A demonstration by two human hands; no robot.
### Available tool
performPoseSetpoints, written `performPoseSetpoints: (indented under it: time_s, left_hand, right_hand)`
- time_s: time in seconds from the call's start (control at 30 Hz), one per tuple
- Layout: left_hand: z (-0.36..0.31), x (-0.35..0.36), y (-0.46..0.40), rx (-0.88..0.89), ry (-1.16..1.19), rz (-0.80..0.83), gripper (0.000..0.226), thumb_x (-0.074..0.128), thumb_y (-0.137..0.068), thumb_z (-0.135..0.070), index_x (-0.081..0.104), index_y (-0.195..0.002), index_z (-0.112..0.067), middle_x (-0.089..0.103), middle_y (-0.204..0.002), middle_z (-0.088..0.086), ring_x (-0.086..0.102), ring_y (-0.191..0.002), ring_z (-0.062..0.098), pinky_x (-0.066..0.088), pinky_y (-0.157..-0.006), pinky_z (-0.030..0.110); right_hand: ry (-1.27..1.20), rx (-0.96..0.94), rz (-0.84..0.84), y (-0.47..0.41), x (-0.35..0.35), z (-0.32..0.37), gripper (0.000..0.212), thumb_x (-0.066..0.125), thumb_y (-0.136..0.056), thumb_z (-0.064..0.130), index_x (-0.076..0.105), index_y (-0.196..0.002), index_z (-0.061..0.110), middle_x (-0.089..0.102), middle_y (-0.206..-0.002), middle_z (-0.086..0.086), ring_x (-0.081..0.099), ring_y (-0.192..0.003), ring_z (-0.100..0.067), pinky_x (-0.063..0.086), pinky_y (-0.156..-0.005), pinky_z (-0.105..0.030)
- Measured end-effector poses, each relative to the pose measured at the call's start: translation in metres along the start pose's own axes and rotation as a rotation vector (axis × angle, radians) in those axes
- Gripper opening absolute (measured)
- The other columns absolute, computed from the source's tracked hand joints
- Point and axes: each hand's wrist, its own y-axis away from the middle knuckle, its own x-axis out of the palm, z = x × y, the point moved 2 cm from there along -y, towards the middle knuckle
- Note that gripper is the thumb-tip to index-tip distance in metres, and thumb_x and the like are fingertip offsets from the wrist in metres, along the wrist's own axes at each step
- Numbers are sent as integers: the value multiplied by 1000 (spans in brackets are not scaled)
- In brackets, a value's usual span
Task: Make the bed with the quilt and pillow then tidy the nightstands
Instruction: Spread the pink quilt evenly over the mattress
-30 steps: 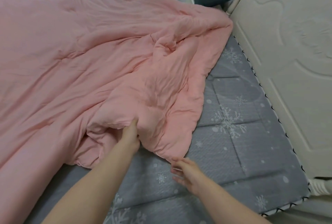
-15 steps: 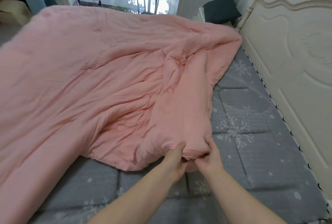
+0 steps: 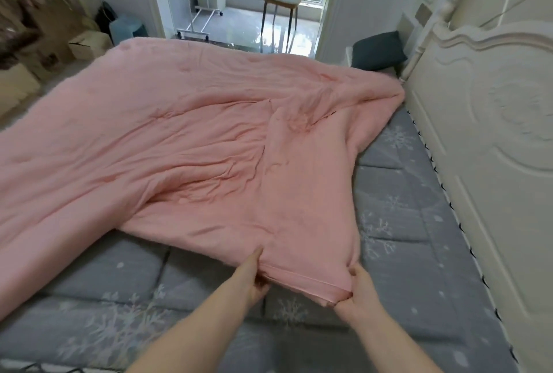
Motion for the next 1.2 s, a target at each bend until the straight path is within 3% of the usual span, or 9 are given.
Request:
performPoseSetpoints:
  time_s: [0.13, 0.23, 0.43, 0.57, 0.7, 0.77, 0.93, 1.07, 1.2]
  left_hand:
    - [72, 39, 16, -8, -138, -25, 30, 63, -91, -33, 63, -107, -8, 61, -79, 8, 58, -57, 18, 47, -46, 23]
    - [117, 55, 43, 4, -182, -29, 21, 51, -97, -29, 53, -83, -13, 41, -60, 3, 35, -44, 11, 29, -35, 12]
    - [154, 16, 75, 45, -232, -67, 28, 46, -97, -31, 52, -81, -9, 39, -51, 2, 33, -41, 11, 28, -35, 15]
    - [137, -27, 95, 129, -284, -142, 34, 52, -95, -36, 58, -83, -5, 48, -54, 7, 43, -43, 17, 35, -43, 19]
    - [119, -62, 120, 239, -327, -149, 27, 51, -95, -34, 58, -93, -7, 55, -65, 8, 52, -57, 20, 41, -53, 24]
    - [114, -70, 131, 274, -427, -155, 30, 49, -96, -36, 57, -98, -7, 56, -67, 7, 48, -55, 18, 38, -50, 23]
    - [118, -65, 145, 501, -894, -162, 47, 44, -94, -47, 66, -102, -5, 67, -100, 13, 61, -91, 29, 46, -78, 33]
    - [133, -55, 155, 473, -941, -94, 46, 45, -92, -51, 55, -59, -19, 58, -66, 1, 52, -64, 21, 38, -64, 30]
    - [143, -73, 153, 97, -374, -49, 50, 50, -89, -59, 63, -86, -11, 66, -82, 4, 62, -67, 18, 47, -60, 25]
  right_hand:
    - [-62, -193, -113, 33, -74, 53, 27, 46, -96, 30, 65, -112, 20, 76, -75, -4, 73, -68, -26, 57, -55, -53]
    - [-158, -268, -80, 44, -92, 69, 39, 59, -91, 35, 61, -126, 18, 76, -97, -5, 73, -84, -24, 60, -78, -42]
    - [57, 91, -1, 66, -84, -27, 57, 75, -79, 42, 62, -116, 1, 67, -115, -23, 62, -107, -33, 50, -93, -44]
    - [193, 227, 71, 89, -56, -85, 49, 72, -83, 38, 65, -108, -4, 71, -105, -26, 65, -103, -34, 51, -94, -45]
    - [297, 67, 20, 89, -29, -114, 47, 80, -76, 20, 65, -116, 0, 73, -105, -19, 69, -96, -33, 58, -81, -43]
    - [268, 2, -4, 94, -24, -123, 38, 74, -83, 15, 62, -116, -1, 71, -107, -20, 69, -94, -34, 56, -85, -47]
    - [104, -32, 61, 106, -37, -114, 23, 51, -99, 12, 55, -119, 1, 64, -101, -19, 61, -97, -35, 41, -104, -57]
    - [-19, -138, 38, 119, -52, -72, 13, 46, -98, 0, 57, -101, 6, 62, -101, -18, 58, -82, -27, 54, -83, -43]
    - [-129, -185, 5, 107, -77, -31, 30, 68, -84, 2, 62, -111, 16, 66, -118, -7, 64, -87, -24, 58, -48, -38]
